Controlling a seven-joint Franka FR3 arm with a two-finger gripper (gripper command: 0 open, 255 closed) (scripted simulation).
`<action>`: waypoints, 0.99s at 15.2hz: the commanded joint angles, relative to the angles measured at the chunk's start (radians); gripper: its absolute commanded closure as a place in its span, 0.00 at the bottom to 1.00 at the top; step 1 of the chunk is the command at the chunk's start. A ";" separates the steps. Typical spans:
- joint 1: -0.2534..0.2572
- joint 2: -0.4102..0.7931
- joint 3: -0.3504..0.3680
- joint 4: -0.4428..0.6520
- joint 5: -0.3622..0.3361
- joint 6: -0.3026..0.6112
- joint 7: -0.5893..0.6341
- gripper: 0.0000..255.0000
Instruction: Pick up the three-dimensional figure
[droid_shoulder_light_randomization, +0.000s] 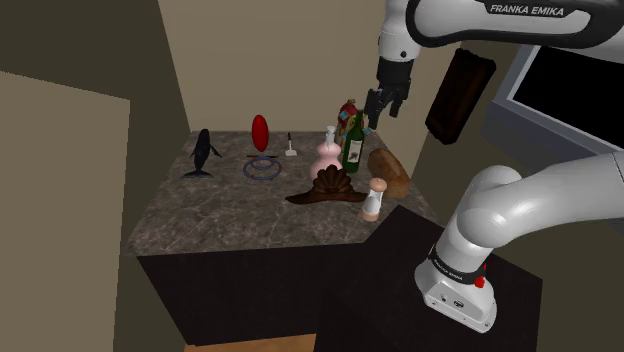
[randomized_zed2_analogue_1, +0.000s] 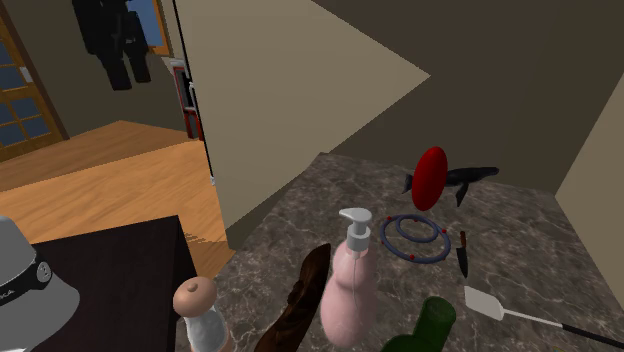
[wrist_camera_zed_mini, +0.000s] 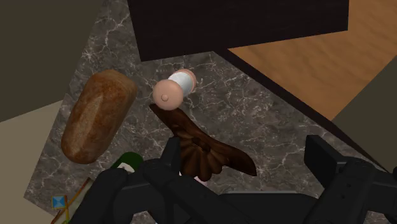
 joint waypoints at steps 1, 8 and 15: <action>0.000 0.000 0.000 0.000 0.000 0.000 0.000 0.00; -0.002 0.125 -0.150 -0.083 -0.052 0.199 -0.202 0.00; 0.008 0.338 -0.291 -0.085 -0.064 0.396 -0.412 0.00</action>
